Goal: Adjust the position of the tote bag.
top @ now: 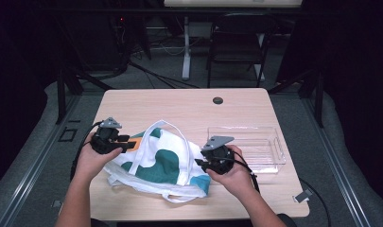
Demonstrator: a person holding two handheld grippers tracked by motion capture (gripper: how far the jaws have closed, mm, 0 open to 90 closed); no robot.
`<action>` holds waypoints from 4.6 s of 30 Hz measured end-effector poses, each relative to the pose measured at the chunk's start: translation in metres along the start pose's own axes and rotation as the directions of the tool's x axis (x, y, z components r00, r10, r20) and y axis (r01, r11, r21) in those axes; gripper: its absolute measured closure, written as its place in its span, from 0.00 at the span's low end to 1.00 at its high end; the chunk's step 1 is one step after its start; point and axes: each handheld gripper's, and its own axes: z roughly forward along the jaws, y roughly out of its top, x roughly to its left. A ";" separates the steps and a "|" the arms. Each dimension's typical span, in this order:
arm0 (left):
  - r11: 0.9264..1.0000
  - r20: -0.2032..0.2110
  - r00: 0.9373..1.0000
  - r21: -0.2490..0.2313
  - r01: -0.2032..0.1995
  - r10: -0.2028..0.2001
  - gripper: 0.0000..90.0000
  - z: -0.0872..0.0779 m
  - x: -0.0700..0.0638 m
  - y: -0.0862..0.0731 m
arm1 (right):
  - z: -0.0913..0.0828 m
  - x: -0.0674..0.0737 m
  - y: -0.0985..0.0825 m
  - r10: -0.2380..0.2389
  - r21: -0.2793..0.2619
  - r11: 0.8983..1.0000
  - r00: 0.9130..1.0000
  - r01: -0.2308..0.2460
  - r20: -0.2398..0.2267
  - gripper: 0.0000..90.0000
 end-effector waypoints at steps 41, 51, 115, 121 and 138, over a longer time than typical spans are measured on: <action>0.988 0.081 0.996 0.152 0.029 -0.042 0.76 0.022 -0.010 -0.022 | 0.016 0.002 0.013 -0.032 -0.017 0.999 0.999 0.031 -0.040 0.70; 0.984 0.098 0.993 0.175 0.043 -0.061 0.81 0.029 -0.009 -0.027 | 0.018 0.003 0.015 -0.042 -0.006 0.999 0.998 0.041 -0.046 0.70; 0.988 0.141 0.990 0.155 0.007 -0.029 0.97 0.019 -0.014 -0.020 | 0.022 0.007 0.014 -0.060 -0.012 0.998 0.997 0.059 -0.047 0.69; 0.991 0.131 0.991 0.135 0.000 -0.018 0.97 0.015 -0.015 -0.019 | 0.022 0.010 0.015 -0.071 -0.012 0.997 0.996 0.071 -0.054 0.69; 0.998 0.104 0.995 0.066 0.004 -0.011 0.97 0.004 -0.015 -0.013 | 0.021 0.019 0.016 -0.097 -0.016 0.995 0.993 0.096 -0.072 0.68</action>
